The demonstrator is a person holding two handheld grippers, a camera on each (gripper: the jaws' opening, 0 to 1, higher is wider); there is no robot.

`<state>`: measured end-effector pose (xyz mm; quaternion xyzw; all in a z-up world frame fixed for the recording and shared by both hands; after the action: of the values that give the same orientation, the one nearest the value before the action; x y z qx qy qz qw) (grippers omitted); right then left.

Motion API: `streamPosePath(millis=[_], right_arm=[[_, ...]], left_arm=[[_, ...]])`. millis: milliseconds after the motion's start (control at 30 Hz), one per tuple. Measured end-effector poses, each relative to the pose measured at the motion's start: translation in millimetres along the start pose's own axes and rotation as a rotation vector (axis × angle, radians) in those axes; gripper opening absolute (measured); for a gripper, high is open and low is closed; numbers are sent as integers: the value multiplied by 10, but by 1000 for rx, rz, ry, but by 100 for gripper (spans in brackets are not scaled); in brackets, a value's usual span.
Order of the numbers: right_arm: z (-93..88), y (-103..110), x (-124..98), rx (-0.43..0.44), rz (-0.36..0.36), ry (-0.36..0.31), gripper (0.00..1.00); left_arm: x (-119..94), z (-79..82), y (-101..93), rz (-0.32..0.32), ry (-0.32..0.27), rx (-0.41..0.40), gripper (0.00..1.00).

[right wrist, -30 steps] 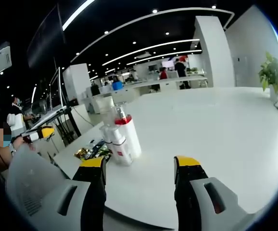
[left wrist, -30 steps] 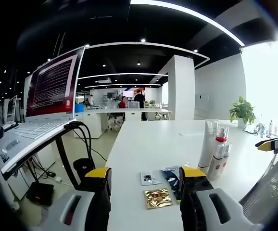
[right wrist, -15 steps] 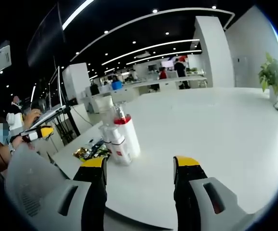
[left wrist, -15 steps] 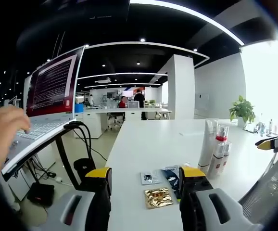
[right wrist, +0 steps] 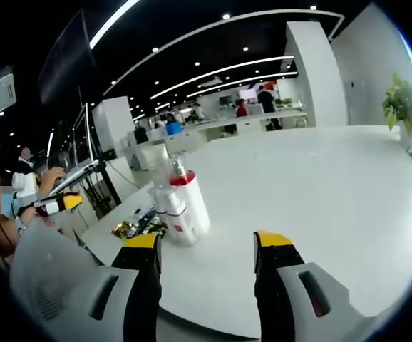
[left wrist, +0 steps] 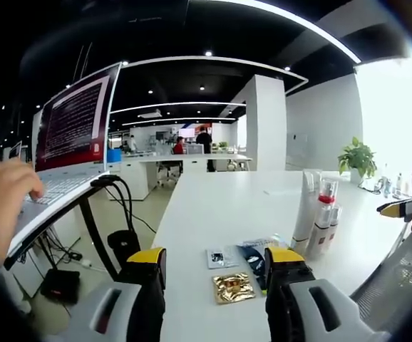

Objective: Arrange the skincare products in the storage area until every visible bottle or jar stands upright without overlapping.

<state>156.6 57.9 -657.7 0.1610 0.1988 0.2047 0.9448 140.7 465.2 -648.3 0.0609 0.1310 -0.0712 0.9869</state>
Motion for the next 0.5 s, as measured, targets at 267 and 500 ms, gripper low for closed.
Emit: streamPosePath(millis=[267,500], right_arm=[[-8,-8,0,-5,-8,3,50],[-1,-5,-2,8,-5,-6,50]], left_arm=[[1,-2,2,-6,1,-11,57],[10,-7,-16,-19,17,-5,56]])
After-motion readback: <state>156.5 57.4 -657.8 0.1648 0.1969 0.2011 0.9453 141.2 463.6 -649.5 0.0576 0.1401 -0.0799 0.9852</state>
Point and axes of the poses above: the point that each gripper's makers call its tool centre point, and the gripper's own axes: x roughly forward along the fingers, y roughly to its left, z roughly out of its top, the point moved 8 cm from there along -x, roughly backward along the fingers, and after that the axes turned 10 degrees about x, right-handed, at the moved point
